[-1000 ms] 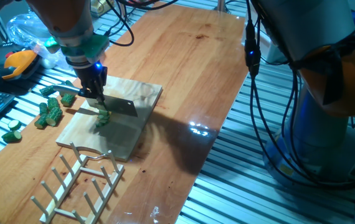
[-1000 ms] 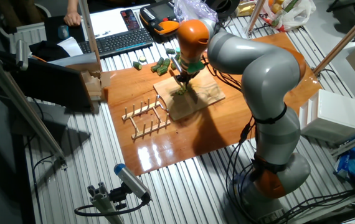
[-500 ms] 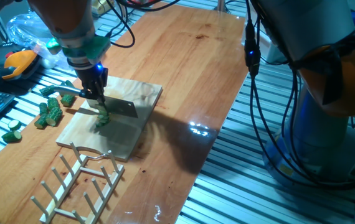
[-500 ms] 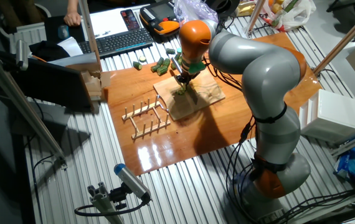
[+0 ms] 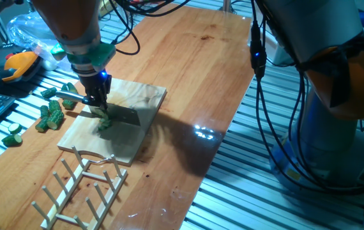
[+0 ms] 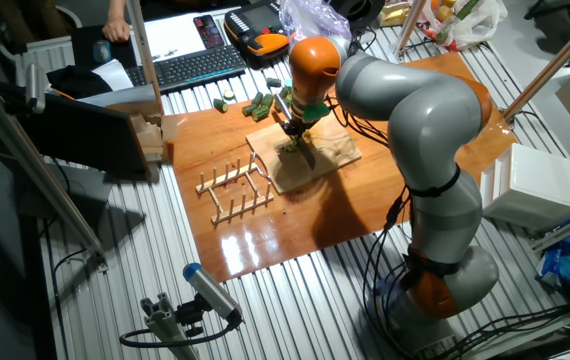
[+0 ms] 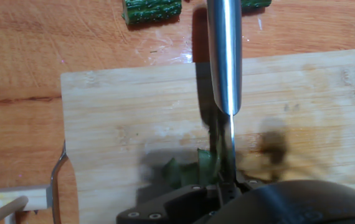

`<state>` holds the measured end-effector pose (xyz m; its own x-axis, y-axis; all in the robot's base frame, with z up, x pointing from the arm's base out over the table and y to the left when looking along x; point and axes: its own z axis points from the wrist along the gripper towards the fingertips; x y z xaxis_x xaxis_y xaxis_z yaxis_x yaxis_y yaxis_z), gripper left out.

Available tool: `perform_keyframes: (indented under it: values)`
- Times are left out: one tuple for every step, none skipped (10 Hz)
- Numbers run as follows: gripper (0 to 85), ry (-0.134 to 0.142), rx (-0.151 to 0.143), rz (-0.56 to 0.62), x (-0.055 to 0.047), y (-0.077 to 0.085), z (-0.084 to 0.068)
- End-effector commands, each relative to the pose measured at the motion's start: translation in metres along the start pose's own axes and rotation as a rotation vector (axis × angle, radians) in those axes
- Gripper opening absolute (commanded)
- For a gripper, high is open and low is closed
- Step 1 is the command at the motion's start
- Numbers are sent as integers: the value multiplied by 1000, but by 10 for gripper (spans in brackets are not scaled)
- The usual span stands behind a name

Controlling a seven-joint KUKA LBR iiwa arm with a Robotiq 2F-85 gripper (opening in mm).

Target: Chop the cucumber into shreds

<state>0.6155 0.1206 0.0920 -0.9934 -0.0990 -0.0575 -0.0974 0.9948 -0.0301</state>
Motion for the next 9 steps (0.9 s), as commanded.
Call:
perform_keyframes:
  values:
    - [0, 3, -5, 2, 0, 1, 2]
    - [0, 6, -2, 2, -1, 1, -1]
    - [0, 19, 1, 0, -1, 1, -10]
    - [0, 26, 17, -8, 0, 0, -19]
    - [0, 33, 26, -13, 3, 0, -26]
    - [0, 34, 30, -16, 3, -1, -27]
    - [0, 29, 32, -16, 3, -2, -26]
    - [0, 28, 30, -16, 3, -2, -23]
    - [0, 27, 26, -15, 3, -2, -21]
